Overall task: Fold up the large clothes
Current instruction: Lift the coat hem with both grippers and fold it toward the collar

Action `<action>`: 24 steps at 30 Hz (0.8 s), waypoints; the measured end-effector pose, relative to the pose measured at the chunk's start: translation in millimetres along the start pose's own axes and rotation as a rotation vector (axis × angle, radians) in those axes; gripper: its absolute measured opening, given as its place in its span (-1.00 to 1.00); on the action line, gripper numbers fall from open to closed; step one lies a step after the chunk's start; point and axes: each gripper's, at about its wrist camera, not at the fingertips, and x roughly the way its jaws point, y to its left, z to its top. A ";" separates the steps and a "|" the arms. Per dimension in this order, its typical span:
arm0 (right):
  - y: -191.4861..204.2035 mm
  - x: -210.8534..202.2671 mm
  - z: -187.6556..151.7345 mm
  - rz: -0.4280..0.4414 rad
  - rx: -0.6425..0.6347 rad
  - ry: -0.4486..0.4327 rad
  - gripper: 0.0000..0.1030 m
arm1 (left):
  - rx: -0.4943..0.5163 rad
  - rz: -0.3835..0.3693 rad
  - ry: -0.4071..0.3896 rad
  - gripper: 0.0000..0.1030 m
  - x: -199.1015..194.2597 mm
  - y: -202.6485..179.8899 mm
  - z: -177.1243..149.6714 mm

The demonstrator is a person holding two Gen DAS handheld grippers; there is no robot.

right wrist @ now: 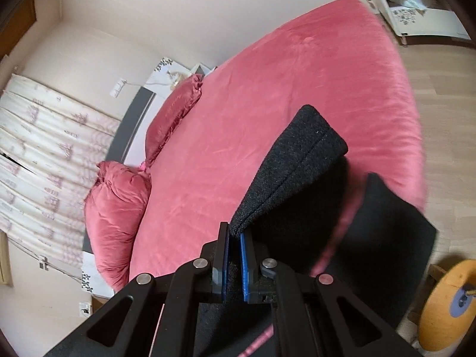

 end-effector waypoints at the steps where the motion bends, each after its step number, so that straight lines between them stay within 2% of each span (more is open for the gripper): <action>1: -8.9 -7.8 -2.1 0.003 0.004 -0.003 -0.89 | -0.012 -0.016 -0.004 -0.83 -7.0 3.7 -7.5; 3: -32.3 -23.2 -11.3 -0.004 0.017 -0.007 -0.89 | -0.022 -0.055 -0.010 -0.83 -21.9 8.5 -28.4; 5: -60.9 -28.5 -22.2 -0.010 0.065 -0.007 -0.88 | -0.010 -0.058 -0.002 -0.83 -28.5 9.1 -47.9; 7: -88.4 -24.5 -32.0 -0.028 0.118 0.004 -0.89 | -0.022 -0.043 0.025 -0.83 -27.9 13.1 -70.7; 11: -147.7 -5.4 -61.7 -0.121 0.216 0.050 -0.88 | -0.133 0.006 0.086 -0.83 -14.6 33.7 -110.6; 15: -186.2 4.5 -78.7 -0.143 0.325 0.048 -0.88 | -0.165 0.026 0.090 -0.83 -10.4 35.9 -122.6; 20: -186.7 10.1 -80.0 -0.136 0.373 0.059 -0.88 | -0.222 0.037 0.069 -0.83 -11.5 29.4 -112.8; 22: -175.8 12.2 -65.8 -0.096 0.389 0.065 -0.88 | -0.287 -0.011 0.022 -0.83 -16.6 27.3 -97.4; 24: -142.1 11.2 -44.3 -0.051 0.341 0.061 -0.88 | -0.279 -0.046 -0.024 -0.83 -20.6 16.5 -73.4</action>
